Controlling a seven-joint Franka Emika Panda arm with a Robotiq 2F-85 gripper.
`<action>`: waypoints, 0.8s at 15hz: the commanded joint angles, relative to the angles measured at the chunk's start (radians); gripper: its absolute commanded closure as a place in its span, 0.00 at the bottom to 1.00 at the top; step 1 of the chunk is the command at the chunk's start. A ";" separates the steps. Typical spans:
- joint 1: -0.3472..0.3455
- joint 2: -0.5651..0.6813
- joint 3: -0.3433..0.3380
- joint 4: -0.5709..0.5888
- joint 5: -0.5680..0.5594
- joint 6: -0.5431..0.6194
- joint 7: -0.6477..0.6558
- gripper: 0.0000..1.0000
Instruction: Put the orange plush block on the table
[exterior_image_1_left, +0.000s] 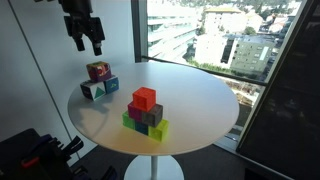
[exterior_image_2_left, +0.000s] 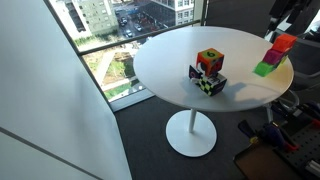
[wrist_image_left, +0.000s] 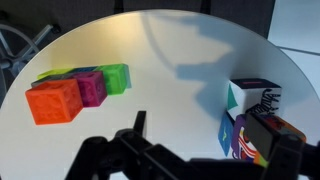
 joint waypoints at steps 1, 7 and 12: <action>0.014 0.057 0.009 0.049 0.010 0.023 0.023 0.00; 0.039 0.123 0.032 0.088 0.030 0.066 0.059 0.00; 0.064 0.172 0.056 0.131 0.057 0.084 0.105 0.00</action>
